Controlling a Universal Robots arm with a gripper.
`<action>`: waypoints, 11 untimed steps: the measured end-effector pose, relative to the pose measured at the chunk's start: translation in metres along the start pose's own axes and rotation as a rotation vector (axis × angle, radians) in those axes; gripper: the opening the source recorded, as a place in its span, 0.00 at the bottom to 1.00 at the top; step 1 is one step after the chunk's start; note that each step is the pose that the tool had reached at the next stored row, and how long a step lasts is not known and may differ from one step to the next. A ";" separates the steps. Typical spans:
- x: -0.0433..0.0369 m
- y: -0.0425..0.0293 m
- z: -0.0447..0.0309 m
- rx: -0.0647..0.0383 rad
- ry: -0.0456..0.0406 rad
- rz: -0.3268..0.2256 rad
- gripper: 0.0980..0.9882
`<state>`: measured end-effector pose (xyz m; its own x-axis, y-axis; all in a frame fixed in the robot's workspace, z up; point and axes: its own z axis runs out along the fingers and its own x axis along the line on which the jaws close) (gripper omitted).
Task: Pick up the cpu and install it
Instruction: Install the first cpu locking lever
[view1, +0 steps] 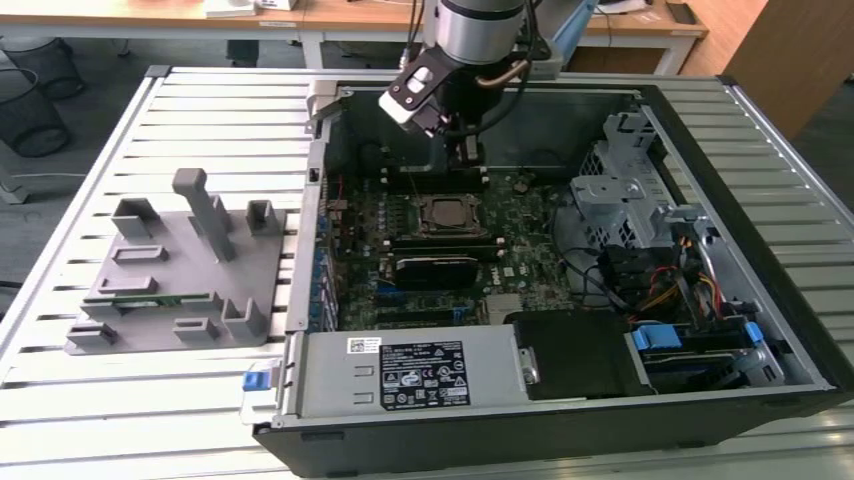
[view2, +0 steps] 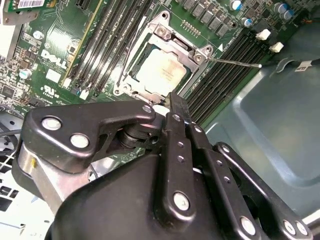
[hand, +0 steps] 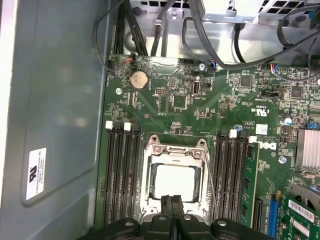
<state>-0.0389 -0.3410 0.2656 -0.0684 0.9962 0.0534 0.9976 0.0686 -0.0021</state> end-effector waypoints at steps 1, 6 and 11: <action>0.0001 0.0000 -0.0007 0.000 0.0000 0.000 0.01; 0.0002 0.0000 -0.0020 0.000 0.0003 -0.004 0.01; 0.0002 0.0000 -0.0021 0.005 0.0000 -0.087 0.01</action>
<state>-0.0389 -0.3409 0.2678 -0.1550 0.9865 0.0535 0.9879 0.1554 -0.0020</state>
